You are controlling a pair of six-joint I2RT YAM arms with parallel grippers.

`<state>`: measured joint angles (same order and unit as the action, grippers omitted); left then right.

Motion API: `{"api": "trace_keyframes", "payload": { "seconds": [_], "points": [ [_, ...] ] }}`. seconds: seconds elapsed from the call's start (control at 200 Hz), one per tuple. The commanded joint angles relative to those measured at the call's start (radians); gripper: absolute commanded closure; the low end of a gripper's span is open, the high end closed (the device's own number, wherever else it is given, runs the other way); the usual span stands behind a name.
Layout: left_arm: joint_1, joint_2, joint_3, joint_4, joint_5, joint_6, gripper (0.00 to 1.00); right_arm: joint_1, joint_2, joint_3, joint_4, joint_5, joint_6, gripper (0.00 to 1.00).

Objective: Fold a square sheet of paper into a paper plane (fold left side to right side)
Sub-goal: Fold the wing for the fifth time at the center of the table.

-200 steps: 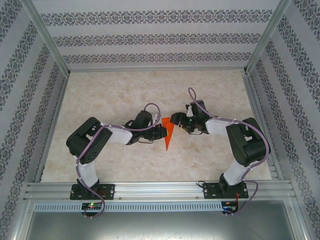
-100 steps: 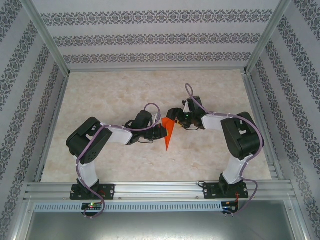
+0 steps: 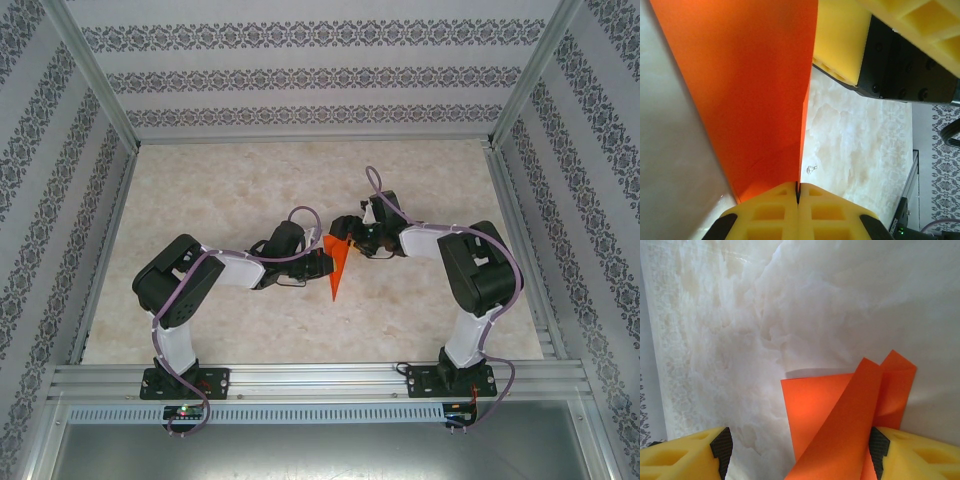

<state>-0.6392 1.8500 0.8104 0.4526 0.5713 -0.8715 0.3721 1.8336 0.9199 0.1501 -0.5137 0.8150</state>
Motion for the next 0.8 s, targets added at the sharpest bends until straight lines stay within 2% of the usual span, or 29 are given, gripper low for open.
{"api": "trace_keyframes", "payload": {
  "seconds": [0.0,0.205,0.799],
  "points": [
    [0.01,-0.005,0.023,-0.05,-0.02,0.041,0.95,0.018,0.033,0.034,-0.065,0.015,-0.027,0.26],
    [0.01,0.002,0.029,-0.074,-0.039,0.062,0.95,0.025,0.049,0.066,-0.167,0.046,-0.078,0.26],
    [0.013,0.038,0.051,-0.122,-0.074,0.101,0.95,0.033,0.045,0.07,-0.213,0.071,-0.112,0.25]
  ]
}}
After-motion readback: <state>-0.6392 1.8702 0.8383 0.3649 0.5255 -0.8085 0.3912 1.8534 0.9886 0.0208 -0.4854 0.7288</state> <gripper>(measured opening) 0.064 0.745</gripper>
